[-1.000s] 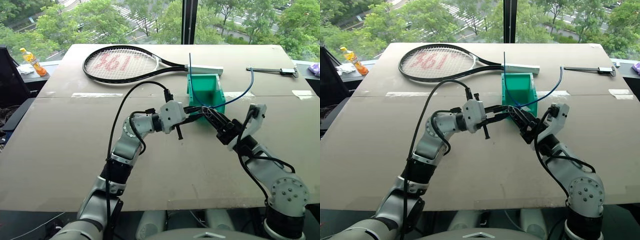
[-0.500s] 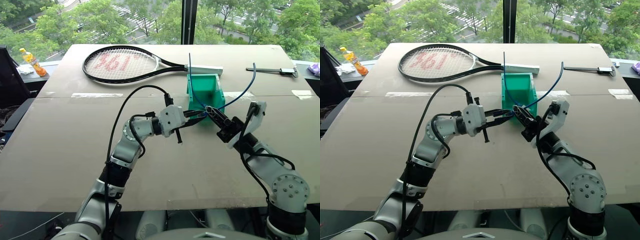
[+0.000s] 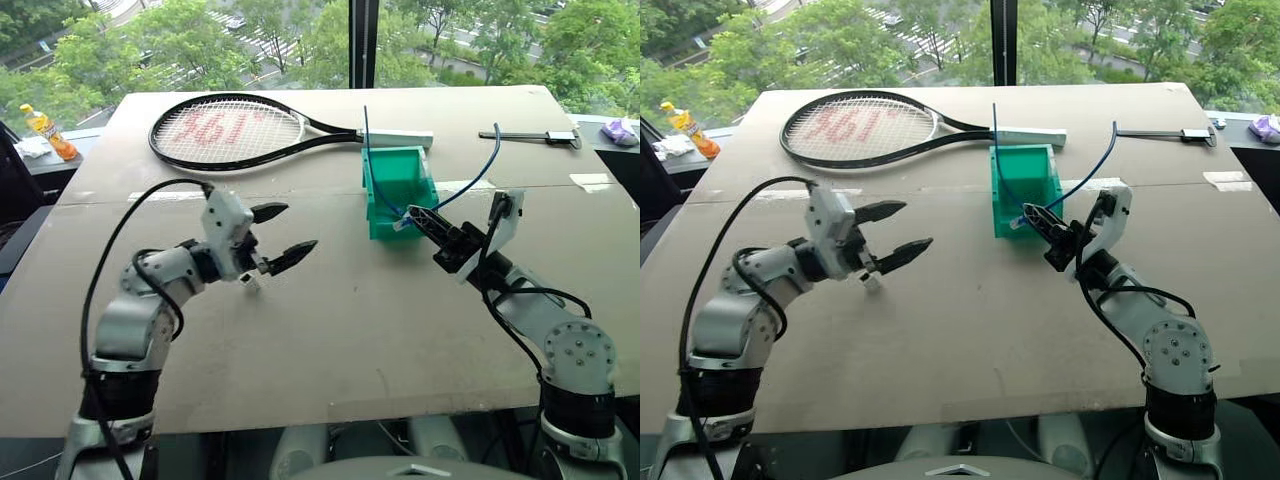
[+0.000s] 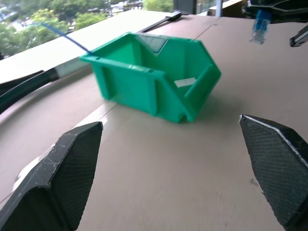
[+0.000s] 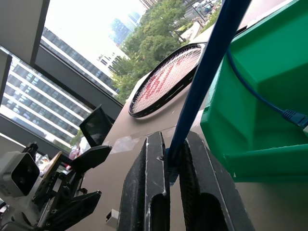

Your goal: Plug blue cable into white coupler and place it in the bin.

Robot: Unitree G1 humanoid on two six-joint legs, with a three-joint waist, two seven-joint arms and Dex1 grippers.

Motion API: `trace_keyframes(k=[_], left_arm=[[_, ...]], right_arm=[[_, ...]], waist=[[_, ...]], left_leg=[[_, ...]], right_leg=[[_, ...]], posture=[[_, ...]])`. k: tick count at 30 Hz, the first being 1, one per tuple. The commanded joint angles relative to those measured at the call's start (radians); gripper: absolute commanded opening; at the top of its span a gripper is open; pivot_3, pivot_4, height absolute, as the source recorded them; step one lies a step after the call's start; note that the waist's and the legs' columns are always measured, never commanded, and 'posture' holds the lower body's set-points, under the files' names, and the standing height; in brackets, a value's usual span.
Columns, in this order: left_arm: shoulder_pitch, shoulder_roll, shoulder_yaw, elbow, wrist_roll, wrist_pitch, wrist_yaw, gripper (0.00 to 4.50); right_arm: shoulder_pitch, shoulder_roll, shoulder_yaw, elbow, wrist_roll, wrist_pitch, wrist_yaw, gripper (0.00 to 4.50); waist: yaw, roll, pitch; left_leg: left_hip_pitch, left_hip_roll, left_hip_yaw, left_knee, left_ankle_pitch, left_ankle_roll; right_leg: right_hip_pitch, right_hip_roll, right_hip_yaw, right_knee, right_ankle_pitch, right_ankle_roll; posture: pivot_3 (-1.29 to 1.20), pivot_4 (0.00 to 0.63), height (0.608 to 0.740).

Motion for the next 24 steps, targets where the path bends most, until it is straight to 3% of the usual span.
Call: trace_keyframes(k=[1,5,10,24], left_arm=[[0.097,0.031,0.138,-0.081,-0.007,-0.026,0.035,4.37],[0.263,0.048,0.214,-0.122,-0.039,0.008,0.016,4.37],[0.340,0.020,0.199,-0.079,-0.006,-0.042,0.024,4.37],[0.254,-0.056,0.032,0.171,0.174,-0.277,0.051,4.37]], right_arm=[[-0.025,-0.018,0.016,0.002,-0.031,-0.002,0.069,0.00],[-0.039,-0.005,0.036,0.025,-0.054,0.000,0.102,0.00],[-0.049,0.009,0.052,0.036,-0.080,0.005,0.125,0.00],[0.001,0.008,0.031,-0.026,-0.095,-0.003,0.104,0.00]], waist=[[0.003,0.000,0.000],[0.009,0.000,0.000],[0.018,0.000,0.000],[0.014,0.000,0.000]], left_leg=[[0.000,0.000,0.001,0.000,0.000,0.000],[0.000,-0.001,0.002,0.000,0.000,0.000],[0.000,-0.001,0.001,0.000,0.000,0.000],[0.000,-0.001,0.001,0.000,0.000,0.000]], right_leg=[[0.000,0.000,0.000,0.000,0.000,0.000],[0.000,-0.002,0.001,-0.001,-0.002,-0.003],[0.000,-0.003,0.000,-0.001,-0.002,-0.004],[0.000,-0.004,0.000,-0.001,-0.002,-0.004]], posture=[[0.00,0.150,0.740],[0.00,0.150,0.740],[0.00,0.150,0.740],[0.00,0.150,0.740]])
